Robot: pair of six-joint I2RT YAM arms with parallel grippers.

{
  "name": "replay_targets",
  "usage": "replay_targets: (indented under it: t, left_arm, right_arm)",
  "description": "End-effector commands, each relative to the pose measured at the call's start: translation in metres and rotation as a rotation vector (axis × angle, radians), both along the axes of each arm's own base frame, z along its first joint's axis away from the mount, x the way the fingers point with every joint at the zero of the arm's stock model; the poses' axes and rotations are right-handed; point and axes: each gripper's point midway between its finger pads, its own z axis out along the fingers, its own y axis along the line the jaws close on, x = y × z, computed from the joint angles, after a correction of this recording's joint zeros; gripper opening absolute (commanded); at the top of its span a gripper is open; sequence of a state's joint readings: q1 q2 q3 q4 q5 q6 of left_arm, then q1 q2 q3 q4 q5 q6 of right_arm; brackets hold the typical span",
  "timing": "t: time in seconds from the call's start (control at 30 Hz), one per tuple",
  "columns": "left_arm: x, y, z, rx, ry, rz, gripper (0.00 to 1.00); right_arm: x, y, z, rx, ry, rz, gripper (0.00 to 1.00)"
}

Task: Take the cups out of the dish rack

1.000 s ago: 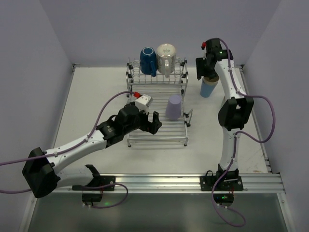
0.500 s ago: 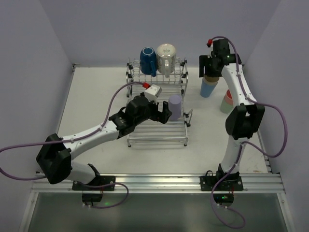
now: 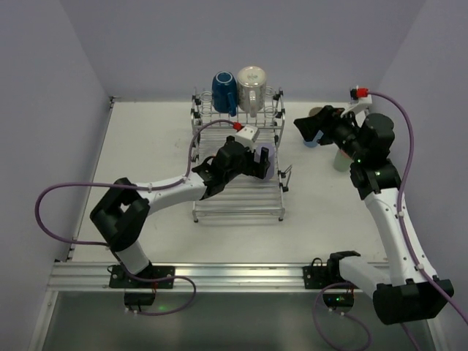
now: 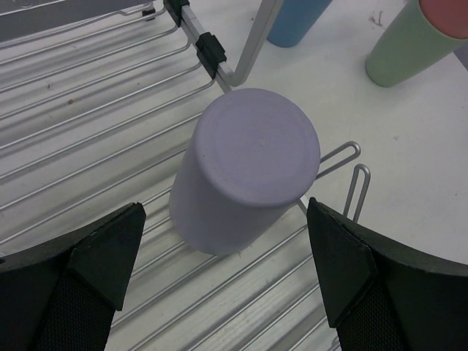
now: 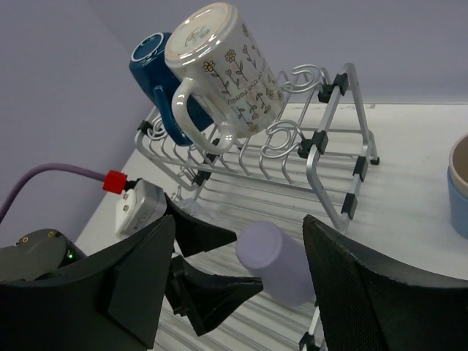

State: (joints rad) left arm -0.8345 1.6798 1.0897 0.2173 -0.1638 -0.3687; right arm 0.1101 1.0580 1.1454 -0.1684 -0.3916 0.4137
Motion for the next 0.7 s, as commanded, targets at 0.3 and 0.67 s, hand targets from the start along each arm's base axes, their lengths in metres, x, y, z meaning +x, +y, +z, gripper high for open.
replay_targets:
  t: [0.3, 0.67]
  left_arm:
    - [0.031, -0.037, 0.037, -0.108, -0.193, -0.002, 1.00]
    - [0.015, -0.019, 0.053, -0.146, -0.268, -0.003, 0.61]
  right_arm:
    - [-0.024, 0.026, 0.000, 0.090, -0.039, 0.139, 0.73]
    - [-0.051, 0.044, -0.014, 0.232, -0.067, 0.201, 0.73]
